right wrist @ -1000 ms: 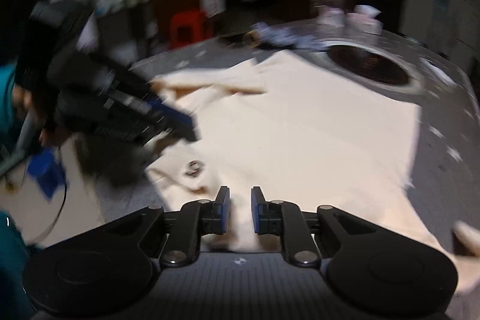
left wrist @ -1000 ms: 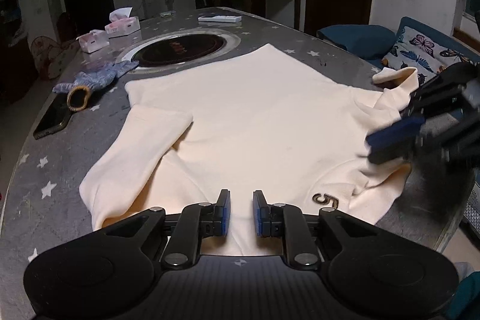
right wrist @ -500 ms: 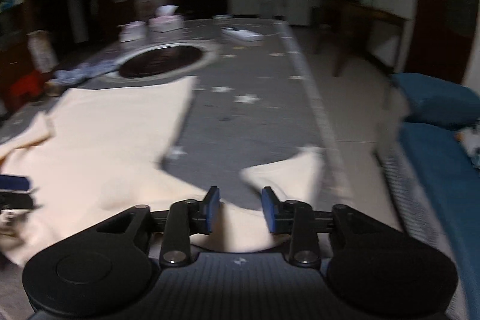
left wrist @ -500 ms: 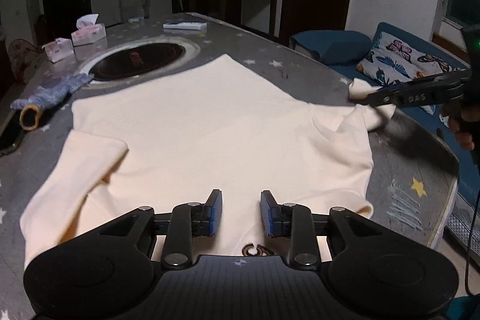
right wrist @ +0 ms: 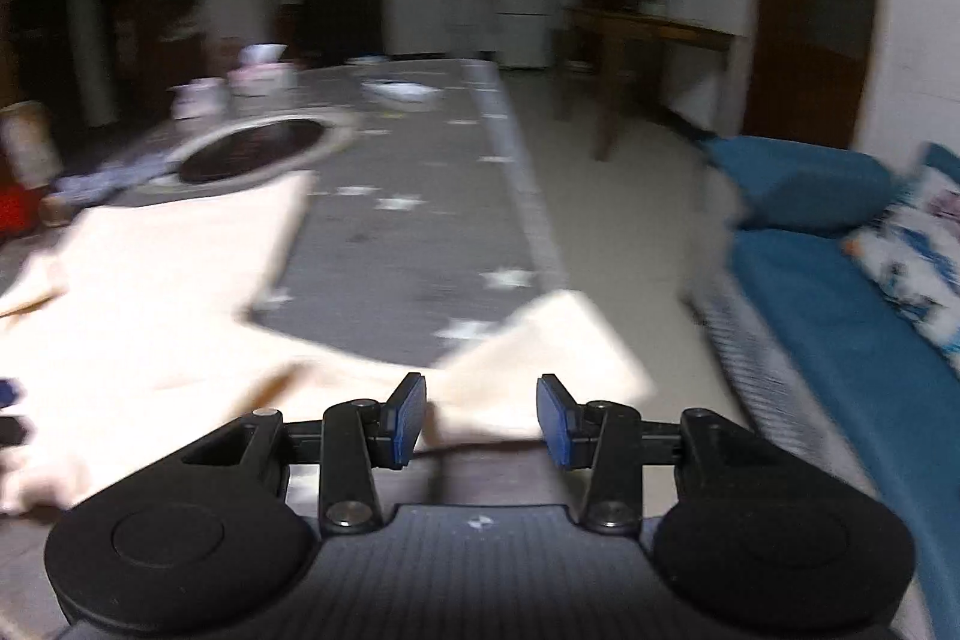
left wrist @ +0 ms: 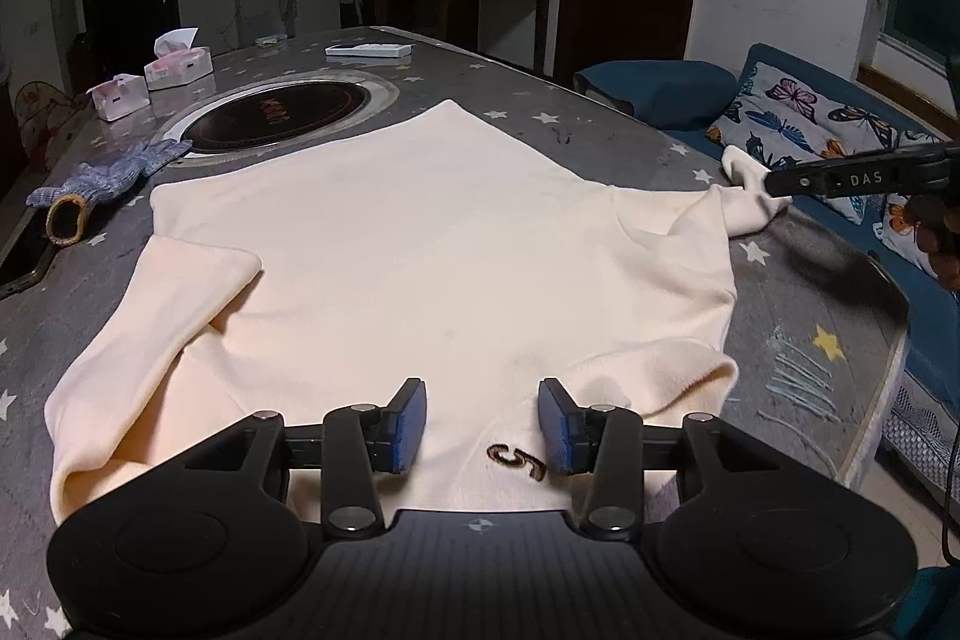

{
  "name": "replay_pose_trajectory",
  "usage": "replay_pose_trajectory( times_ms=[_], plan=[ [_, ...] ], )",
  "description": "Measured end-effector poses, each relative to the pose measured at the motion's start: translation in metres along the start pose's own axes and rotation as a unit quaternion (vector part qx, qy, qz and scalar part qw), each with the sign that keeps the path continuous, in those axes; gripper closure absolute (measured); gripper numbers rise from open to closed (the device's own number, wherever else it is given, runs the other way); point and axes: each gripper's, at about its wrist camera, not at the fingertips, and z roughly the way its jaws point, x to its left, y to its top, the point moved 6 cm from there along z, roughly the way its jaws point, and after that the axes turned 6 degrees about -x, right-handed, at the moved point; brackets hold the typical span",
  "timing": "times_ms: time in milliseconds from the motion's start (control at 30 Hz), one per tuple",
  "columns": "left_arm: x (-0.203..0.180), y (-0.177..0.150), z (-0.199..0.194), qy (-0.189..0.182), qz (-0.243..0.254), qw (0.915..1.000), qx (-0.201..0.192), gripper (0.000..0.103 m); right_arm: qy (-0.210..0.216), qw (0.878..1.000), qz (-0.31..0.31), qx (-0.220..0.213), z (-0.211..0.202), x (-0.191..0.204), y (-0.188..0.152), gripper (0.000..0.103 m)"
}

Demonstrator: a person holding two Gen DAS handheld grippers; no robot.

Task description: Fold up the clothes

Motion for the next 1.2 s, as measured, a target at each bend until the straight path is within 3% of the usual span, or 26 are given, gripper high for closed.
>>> replay_pose_trajectory(
  times_ms=[100,200,400,500,667,733,800,867,1067,1200],
  plan=[
    [0.000,-0.001,-0.001,0.001,-0.003,1.0000,0.000,0.058,0.033,0.999,-0.015,0.006,0.005,0.012,-0.001,0.063],
    [0.001,-0.002,-0.002,0.003,-0.005,1.0000,0.000,0.057,0.038,0.999,-0.010,0.003,0.007,0.012,0.000,0.064],
    [0.000,-0.001,-0.001,0.005,-0.002,1.0000,0.001,0.056,-0.047,0.995,0.086,-0.003,0.010,-0.049,0.003,0.064],
    [0.000,-0.002,-0.001,0.006,-0.004,1.0000,0.001,0.055,-0.059,0.988,0.142,0.007,0.015,-0.079,-0.006,0.064],
    [-0.001,-0.001,0.000,0.007,-0.003,1.0000,0.002,0.052,-0.012,0.965,0.262,0.023,0.028,-0.110,-0.025,0.064],
    [-0.001,-0.001,0.000,0.007,-0.003,1.0000,0.003,0.052,0.010,0.958,0.286,0.019,0.032,-0.115,-0.029,0.073],
    [-0.001,-0.001,0.000,0.007,-0.003,1.0000,0.003,0.052,0.010,0.959,0.284,0.012,0.032,-0.116,-0.029,0.091],
    [-0.001,-0.001,0.000,0.008,-0.003,1.0000,0.003,0.052,0.008,0.962,0.274,0.005,0.031,-0.115,-0.024,0.098],
    [-0.002,-0.001,0.000,0.008,-0.003,1.0000,0.001,0.050,0.024,0.981,0.186,-0.050,0.009,-0.081,0.027,0.099],
    [-0.001,-0.002,0.000,0.006,-0.005,1.0000,-0.001,0.050,0.059,0.982,0.131,-0.120,-0.021,-0.049,0.073,0.099]
  ],
)
